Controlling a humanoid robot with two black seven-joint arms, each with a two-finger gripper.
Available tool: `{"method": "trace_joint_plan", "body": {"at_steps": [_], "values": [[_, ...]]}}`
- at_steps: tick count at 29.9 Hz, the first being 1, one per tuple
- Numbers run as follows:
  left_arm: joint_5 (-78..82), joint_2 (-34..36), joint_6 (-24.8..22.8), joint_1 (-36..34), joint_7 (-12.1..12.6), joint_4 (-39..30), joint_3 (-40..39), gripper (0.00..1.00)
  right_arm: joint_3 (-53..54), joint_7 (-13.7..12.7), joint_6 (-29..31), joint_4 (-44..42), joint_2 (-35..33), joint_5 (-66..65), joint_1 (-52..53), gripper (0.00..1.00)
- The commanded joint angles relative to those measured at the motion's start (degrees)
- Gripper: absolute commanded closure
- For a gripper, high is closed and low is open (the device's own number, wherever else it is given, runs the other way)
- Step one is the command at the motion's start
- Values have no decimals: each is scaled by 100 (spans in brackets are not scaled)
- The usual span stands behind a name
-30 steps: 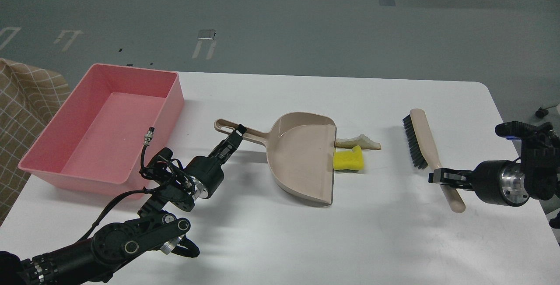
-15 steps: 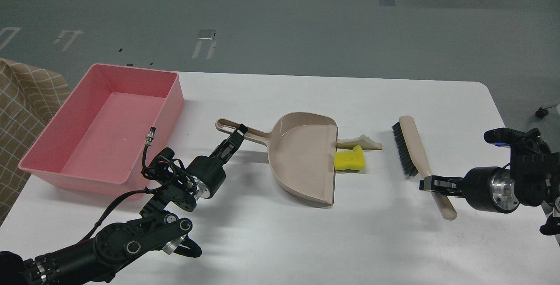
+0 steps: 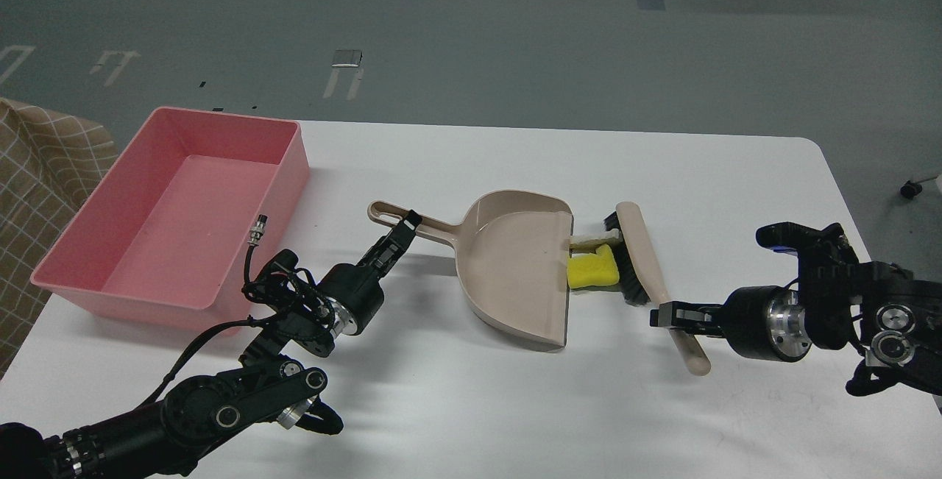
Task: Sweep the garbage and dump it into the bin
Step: 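Sweep the brush with the right gripper across the dustpan toward the left gripper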
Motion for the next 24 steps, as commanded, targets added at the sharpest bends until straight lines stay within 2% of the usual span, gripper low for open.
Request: {"method": "trace_joint_plan", "body": {"at_steps": [1,14,24], "values": [[0,0,0,-6,0,0,-1,85,0,10,1,-33,267,0,22,100],[0,0,0,-15,0,0,-1,85,184,89,1,-270,1384,0,171,100],[0,0,0,3,0,0,-1,85,808,160,1,-235,1314,317,426,100]]}}
